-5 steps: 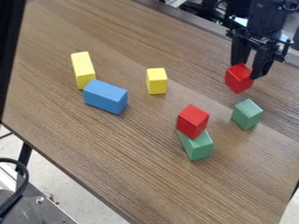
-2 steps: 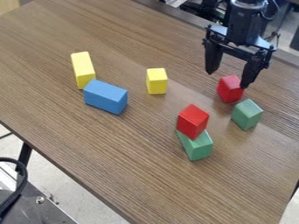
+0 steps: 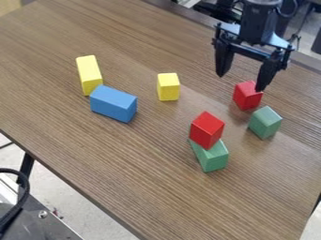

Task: Put the red cube next to the green cube

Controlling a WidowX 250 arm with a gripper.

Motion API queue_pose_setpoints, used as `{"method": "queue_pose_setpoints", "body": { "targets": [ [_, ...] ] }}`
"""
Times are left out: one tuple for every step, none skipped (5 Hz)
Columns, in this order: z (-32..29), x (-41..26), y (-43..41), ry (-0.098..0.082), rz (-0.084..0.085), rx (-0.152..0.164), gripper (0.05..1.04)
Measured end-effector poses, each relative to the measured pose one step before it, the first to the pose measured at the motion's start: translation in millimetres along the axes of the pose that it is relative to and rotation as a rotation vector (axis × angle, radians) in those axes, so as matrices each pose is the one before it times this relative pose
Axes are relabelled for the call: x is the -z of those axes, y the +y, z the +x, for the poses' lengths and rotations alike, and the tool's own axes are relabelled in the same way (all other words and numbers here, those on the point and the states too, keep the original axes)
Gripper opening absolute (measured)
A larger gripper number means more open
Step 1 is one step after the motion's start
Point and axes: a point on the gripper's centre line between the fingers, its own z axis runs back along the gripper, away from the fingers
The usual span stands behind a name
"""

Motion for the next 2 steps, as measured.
{"method": "queue_pose_setpoints", "body": {
  "targets": [
    [-14.22, -21.08, -1.61, -0.0150, 0.0590, 0.0378, 0.999],
    [-25.58, -8.22, -10.69, 0.0188, 0.0274, -0.0100, 0.999]
  ]
}}
